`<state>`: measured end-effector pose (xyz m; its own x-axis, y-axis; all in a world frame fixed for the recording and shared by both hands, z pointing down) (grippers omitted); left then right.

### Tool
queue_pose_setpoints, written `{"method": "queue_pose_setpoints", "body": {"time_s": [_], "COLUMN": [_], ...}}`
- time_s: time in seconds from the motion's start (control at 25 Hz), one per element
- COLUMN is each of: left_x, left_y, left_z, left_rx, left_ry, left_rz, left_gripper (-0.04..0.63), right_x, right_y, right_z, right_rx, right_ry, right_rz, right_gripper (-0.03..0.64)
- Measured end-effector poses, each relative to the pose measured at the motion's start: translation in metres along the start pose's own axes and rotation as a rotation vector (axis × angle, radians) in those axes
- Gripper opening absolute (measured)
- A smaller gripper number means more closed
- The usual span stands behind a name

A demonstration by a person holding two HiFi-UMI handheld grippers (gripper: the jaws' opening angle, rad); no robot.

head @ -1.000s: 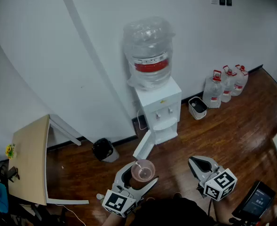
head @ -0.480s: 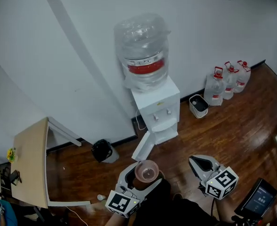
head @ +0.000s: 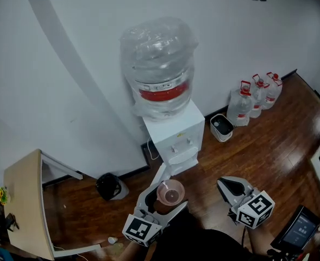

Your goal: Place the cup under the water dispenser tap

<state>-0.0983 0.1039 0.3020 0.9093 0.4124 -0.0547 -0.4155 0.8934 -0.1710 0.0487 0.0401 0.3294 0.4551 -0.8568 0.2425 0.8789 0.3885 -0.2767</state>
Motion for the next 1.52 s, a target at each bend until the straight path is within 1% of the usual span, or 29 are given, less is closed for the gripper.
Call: {"method": "queue_pose_setpoints", "body": {"time_s": [0.2, 0.36, 0.48, 0.56, 0.72, 0.84, 0.96, 1.2, 1.36, 1.52], "left_x": [-0.044, -0.065, -0.073, -0.081, -0.082, -0.083, -0.088, -0.094, -0.109, -0.122], "left_y": [-0.034, -0.051, -0.069, -0.087, -0.114, -0.139, -0.169, -0.222, -0.243, -0.255], "left_z": [-0.014, -0.003, 0.01, 0.018, 0.031, 0.047, 0.079, 0.166, 0.23, 0.282], "left_rx": [0.013, 0.003, -0.033, -0.068, -0.081, -0.088, -0.122, -0.209, -0.267, -0.302], "left_ry": [-0.015, -0.011, -0.019, -0.014, 0.021, 0.036, 0.048, 0.119, 0.177, 0.209], "left_rz": [0.054, 0.116, 0.164, 0.17, 0.183, 0.188, 0.144, 0.067, 0.004, -0.022], "left_gripper": [0.479, 0.479, 0.479, 0.479, 0.479, 0.479, 0.479, 0.479, 0.479, 0.479], "right_x": [0.025, 0.038, 0.048, 0.062, 0.084, 0.101, 0.122, 0.167, 0.189, 0.202], "right_y": [-0.036, -0.059, -0.069, -0.076, -0.082, -0.088, -0.099, -0.12, -0.139, -0.154], "right_z": [-0.021, -0.027, -0.031, -0.032, -0.028, -0.019, -0.007, 0.022, 0.053, 0.08], "right_rx": [-0.005, 0.008, 0.02, 0.008, -0.024, -0.04, -0.072, -0.097, -0.147, -0.169], "right_ry": [-0.008, -0.021, -0.019, -0.02, -0.044, -0.057, -0.049, -0.055, -0.034, -0.03], "right_rz": [0.049, 0.098, 0.112, 0.117, 0.116, 0.089, 0.045, -0.007, -0.032, -0.054], "right_gripper": [0.0, 0.002, 0.002, 0.002, 0.002, 0.001, 0.002, 0.002, 0.002, 0.001]}}
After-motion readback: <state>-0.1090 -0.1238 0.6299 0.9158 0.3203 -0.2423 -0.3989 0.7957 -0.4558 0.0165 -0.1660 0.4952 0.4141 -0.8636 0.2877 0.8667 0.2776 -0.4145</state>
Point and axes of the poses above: the fingertips, and each gripper's own axes: y backward along the fingers, x to its right, z out of its underside, the point moved 2 cm from there along y, backward along the fingers, and after that the axes turned 5 degrees about -x, right-handed, at the moved point
